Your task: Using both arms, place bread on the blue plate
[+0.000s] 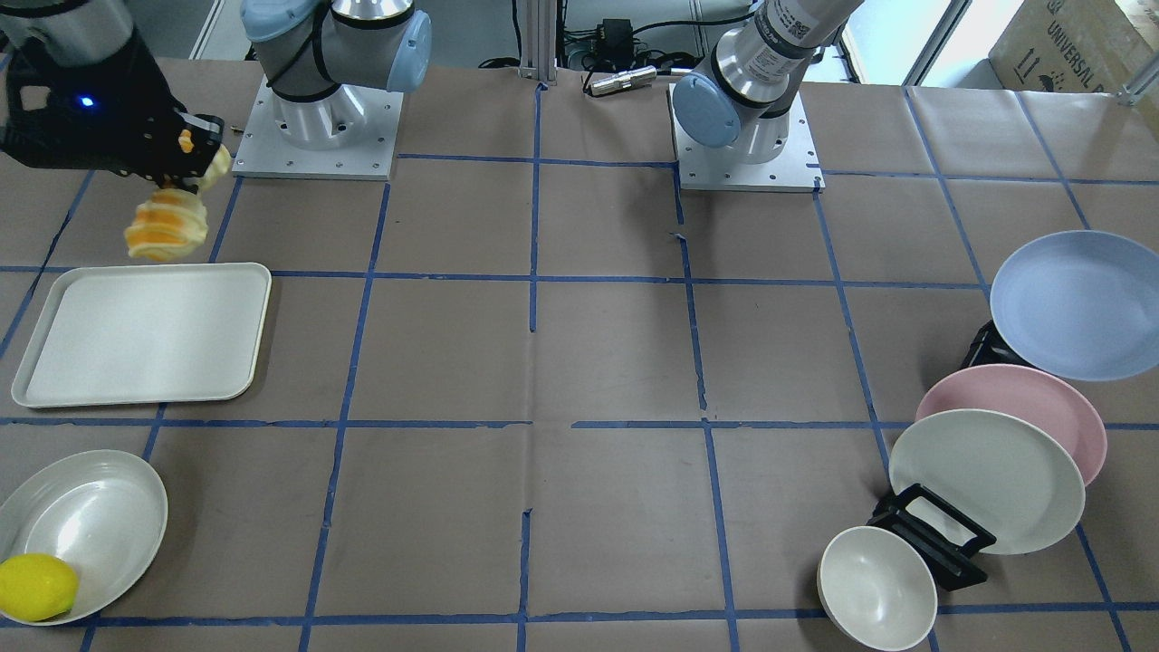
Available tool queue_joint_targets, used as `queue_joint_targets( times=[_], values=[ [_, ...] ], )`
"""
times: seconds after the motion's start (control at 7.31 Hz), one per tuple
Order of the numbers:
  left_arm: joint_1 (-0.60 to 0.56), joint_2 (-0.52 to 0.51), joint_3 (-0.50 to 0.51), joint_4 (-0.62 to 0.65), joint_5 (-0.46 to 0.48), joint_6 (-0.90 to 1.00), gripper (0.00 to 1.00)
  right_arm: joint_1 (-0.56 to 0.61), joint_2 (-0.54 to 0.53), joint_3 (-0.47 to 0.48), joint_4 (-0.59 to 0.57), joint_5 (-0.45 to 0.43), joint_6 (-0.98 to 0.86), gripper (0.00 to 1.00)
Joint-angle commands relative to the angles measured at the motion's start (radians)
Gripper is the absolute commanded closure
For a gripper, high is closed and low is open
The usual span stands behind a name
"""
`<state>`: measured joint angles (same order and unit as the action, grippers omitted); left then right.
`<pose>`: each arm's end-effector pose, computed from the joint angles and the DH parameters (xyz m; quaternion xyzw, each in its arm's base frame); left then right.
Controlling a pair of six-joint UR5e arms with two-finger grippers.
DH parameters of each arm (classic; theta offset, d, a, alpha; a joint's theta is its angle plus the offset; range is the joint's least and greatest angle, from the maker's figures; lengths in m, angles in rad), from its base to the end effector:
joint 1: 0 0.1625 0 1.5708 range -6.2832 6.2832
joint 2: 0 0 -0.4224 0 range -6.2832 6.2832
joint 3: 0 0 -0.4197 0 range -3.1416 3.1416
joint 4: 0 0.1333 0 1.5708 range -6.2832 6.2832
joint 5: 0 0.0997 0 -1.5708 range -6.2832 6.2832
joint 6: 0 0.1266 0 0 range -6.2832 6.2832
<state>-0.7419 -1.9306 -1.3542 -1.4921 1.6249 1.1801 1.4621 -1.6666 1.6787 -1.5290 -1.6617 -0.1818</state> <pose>0.3978 -0.5361 0.3654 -0.1754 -0.9836 -0.0401 0.0127 0.0699 -0.4825 0.4466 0.0377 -0.9979 -0.0332 0.0410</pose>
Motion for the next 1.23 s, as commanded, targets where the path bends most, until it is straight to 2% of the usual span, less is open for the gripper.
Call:
queue_joint_targets(
  times=[0.0, 0.14, 0.41, 0.82, 1.09],
  values=[
    [0.000, 0.077, 0.004, -0.100, 0.003, 0.006, 0.89, 0.133, 0.104, -0.060, -0.003, 0.003, 0.166, 0.90],
    [-0.016, 0.147, -0.015, -0.150, -0.005, -0.022, 0.89, 0.165, 0.144, -0.112, -0.002, 0.017, 0.200, 0.90],
    [-0.161, 0.217, -0.019, -0.189, -0.010, -0.115, 0.89, 0.173, 0.189, -0.184, 0.015, 0.051, 0.251, 0.90],
    [-0.415, 0.211, -0.026, -0.214, -0.042, -0.414, 0.89, 0.173, 0.195, -0.180, 0.026, 0.040, 0.252, 0.90],
    [-0.578, 0.200, -0.080, -0.206, -0.097, -0.618, 0.89, 0.173, 0.199, -0.175, 0.026, 0.040, 0.252, 0.90]
  ],
)
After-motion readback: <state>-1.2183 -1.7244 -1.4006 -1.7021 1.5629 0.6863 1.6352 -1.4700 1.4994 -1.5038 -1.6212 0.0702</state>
